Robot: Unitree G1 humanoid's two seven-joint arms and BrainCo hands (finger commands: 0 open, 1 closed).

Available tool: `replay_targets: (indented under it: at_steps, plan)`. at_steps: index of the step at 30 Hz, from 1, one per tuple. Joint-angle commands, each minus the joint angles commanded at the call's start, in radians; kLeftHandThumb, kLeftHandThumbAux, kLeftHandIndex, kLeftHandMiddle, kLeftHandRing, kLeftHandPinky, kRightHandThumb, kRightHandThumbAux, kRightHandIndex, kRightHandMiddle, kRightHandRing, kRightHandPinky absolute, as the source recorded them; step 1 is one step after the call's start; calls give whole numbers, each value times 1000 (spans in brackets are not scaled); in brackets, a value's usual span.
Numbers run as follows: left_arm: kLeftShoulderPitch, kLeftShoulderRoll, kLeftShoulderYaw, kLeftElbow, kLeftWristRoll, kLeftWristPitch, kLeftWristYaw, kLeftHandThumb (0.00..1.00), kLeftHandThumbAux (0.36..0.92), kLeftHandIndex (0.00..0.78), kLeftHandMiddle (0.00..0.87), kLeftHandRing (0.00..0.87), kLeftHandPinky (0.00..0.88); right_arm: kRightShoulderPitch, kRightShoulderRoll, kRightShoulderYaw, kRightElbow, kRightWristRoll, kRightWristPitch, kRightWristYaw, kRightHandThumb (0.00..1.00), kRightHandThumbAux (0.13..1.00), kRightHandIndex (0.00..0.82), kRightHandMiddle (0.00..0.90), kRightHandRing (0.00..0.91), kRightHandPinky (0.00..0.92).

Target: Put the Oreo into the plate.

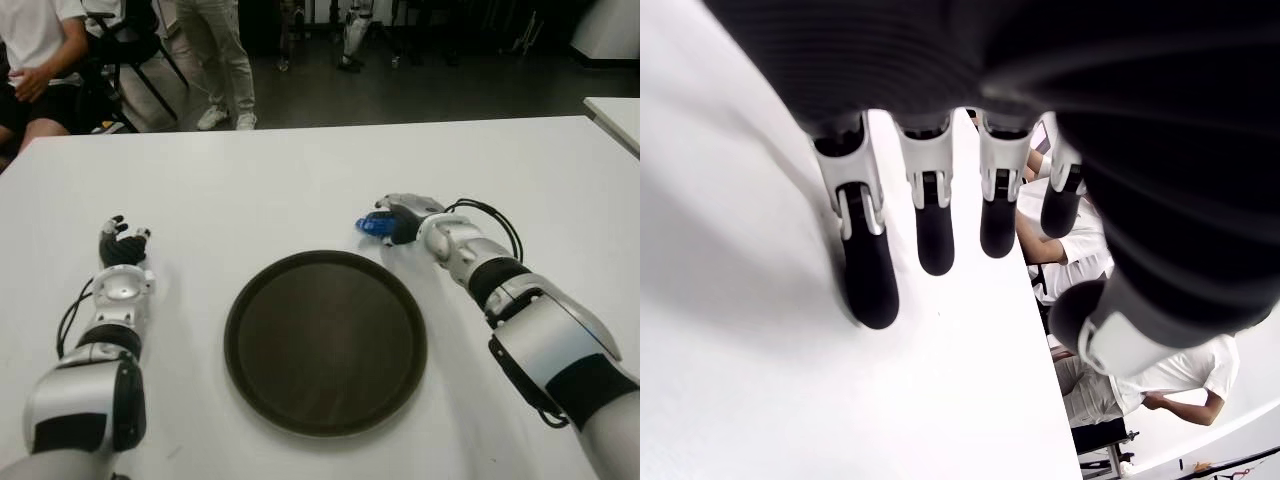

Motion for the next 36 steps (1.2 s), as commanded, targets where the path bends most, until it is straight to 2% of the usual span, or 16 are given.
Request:
replay_targets:
  at_steps: [17, 25, 36]
  plan:
    - [3, -2, 5, -2, -6, -16, -6, 172, 622, 30, 135, 123, 71, 16, 5, 5, 2, -5, 11, 15, 397, 719, 0, 31, 27, 68]
    - [4, -5, 6, -3, -6, -23, 2, 178, 648, 44, 147, 140, 86, 26, 8, 14, 4, -11, 18, 11, 370, 719, 0, 26, 24, 64]
    - [3, -4, -1, -1, 1, -9, 8, 169, 630, 30, 149, 143, 102, 29, 4, 16, 3, -9, 6, 5, 407, 726, 0, 44, 38, 71]
